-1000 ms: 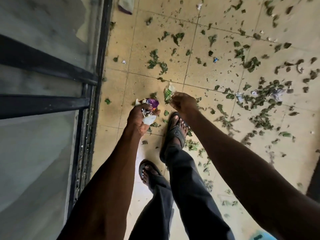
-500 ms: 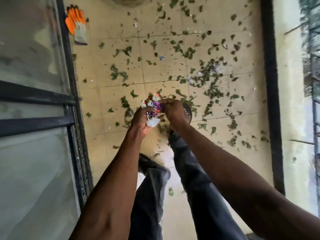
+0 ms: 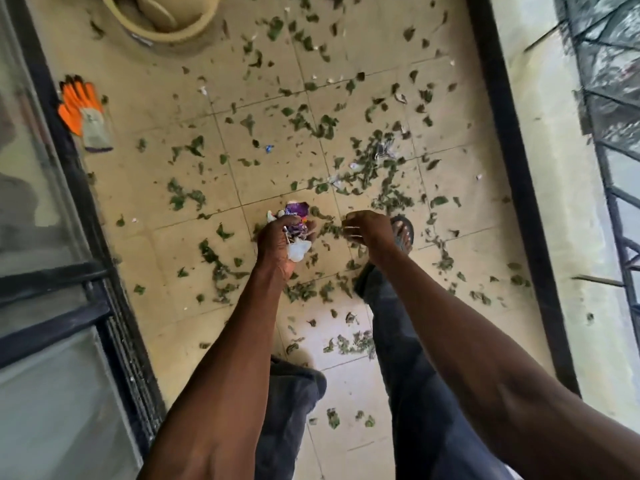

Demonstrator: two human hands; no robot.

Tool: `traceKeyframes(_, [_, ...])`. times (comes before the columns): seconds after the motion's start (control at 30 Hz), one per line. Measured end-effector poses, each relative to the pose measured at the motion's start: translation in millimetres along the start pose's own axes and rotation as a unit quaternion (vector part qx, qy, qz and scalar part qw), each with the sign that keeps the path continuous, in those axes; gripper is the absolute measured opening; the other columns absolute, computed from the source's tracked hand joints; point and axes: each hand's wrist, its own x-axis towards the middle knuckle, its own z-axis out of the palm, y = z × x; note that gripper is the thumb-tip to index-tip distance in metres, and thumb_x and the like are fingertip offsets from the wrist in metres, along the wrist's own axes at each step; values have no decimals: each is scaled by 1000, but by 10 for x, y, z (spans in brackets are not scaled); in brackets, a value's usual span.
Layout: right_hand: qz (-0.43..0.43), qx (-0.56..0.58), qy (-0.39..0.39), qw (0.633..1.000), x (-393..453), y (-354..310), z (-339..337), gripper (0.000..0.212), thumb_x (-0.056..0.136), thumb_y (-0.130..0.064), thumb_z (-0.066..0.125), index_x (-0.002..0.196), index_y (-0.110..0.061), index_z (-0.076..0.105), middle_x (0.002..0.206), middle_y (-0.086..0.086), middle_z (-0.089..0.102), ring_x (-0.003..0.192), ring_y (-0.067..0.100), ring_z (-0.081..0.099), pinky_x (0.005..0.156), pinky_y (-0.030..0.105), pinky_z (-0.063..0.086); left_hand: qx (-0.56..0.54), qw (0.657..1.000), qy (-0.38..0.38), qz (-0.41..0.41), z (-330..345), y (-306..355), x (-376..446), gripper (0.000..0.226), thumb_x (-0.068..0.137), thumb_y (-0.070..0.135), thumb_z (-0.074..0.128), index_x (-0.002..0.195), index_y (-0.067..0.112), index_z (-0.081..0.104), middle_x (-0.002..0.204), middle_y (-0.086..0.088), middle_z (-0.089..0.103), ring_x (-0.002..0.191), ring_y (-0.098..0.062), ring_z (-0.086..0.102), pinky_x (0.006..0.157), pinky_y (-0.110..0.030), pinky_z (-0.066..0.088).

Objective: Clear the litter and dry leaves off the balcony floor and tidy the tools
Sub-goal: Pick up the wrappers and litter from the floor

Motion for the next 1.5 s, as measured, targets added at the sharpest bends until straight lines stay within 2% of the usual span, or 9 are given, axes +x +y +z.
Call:
traceKeyframes(0.17, [17, -47, 18, 999, 520, -214, -547, 31, 97, -2, 44, 75, -8, 64, 72, 10, 67, 55, 17, 64, 49, 22, 51, 86, 994, 61, 9, 848, -168, 228, 70, 86, 6, 58, 150, 17, 33, 135, -6, 50, 95, -26, 60, 89, -42, 45])
traceKeyframes(0.37, [27, -52, 51, 997, 1017, -512, -1076, 24, 91, -4, 54, 70, -6, 65, 67, 12, 66, 53, 20, 57, 55, 25, 46, 218, 962, 164, -24, 1336, -315, 758, 30, 100, 31, 47, 97, 5, 62, 99, -12, 59, 52, -20, 64, 42, -24, 50])
traceKeyframes(0.5, [-1, -118, 73, 990, 1401, -556, -1156, 14, 82, -4, 61, 72, 1, 69, 69, 16, 67, 57, 22, 58, 56, 31, 48, 244, 953, 175, -44, 1510, -314, 1165, 33, 103, 26, 41, 78, 8, 51, 96, -6, 55, 72, -25, 58, 88, -37, 47])
traceKeyframes(0.6, [-35, -204, 62, 976, 1664, -485, -966, 12, 82, -9, 68, 73, -2, 71, 73, 16, 70, 66, 28, 65, 65, 41, 56, 269, 951, 149, -45, 1487, -239, 1425, 27, 88, 31, 61, 76, 7, 62, 70, -10, 65, 59, -25, 63, 81, -38, 48])
traceKeyframes(0.73, [-55, -326, 24, 943, 1947, -404, -594, 14, 86, -11, 63, 91, -8, 75, 92, 13, 73, 84, 29, 67, 72, 31, 53, 290, 947, 111, -84, 1449, -110, 1800, 60, 77, 37, 65, 124, -1, 60, 109, -17, 66, 112, -29, 57, 107, -38, 35])
traceKeyframes(0.87, [-104, -422, 51, 899, 2316, -293, -238, 15, 86, -7, 57, 93, -10, 69, 93, 15, 69, 85, 33, 65, 71, 37, 54, 311, 940, 94, -108, 1324, -28, 2318, 43, 81, 27, 64, 113, -2, 63, 105, -16, 68, 104, -33, 61, 112, -41, 36])
traceKeyframes(1.03, [-208, -556, 54, 803, 2907, 4, 270, 40, 92, -7, 50, 132, -8, 49, 120, 19, 55, 99, 39, 59, 77, 46, 53, 324, 937, 56, -121, 1127, 114, 2898, 6, 79, 18, 63, 78, 13, 63, 62, -2, 57, 53, -18, 57, 55, -21, 50])
traceKeyframes(1.2, [-238, -649, 18, 722, 3184, 173, 396, 47, 94, -7, 52, 139, -6, 40, 135, 19, 43, 114, 33, 51, 87, 41, 48, 333, 936, 25, -113, 998, 227, 3191, 17, 92, 10, 52, 78, 11, 61, 55, 1, 57, 47, -14, 54, 52, -20, 49])
traceKeyframes(1.5, [6, -36, 259, 965, 3090, -150, 355, 22, 88, -5, 48, 109, -6, 54, 98, 9, 60, 83, 27, 62, 52, 30, 52, 315, 941, 45, -119, 1071, 507, 3147, 11, 70, 13, 64, 75, 14, 55, 68, -1, 48, 52, -15, 46, 49, -16, 42])
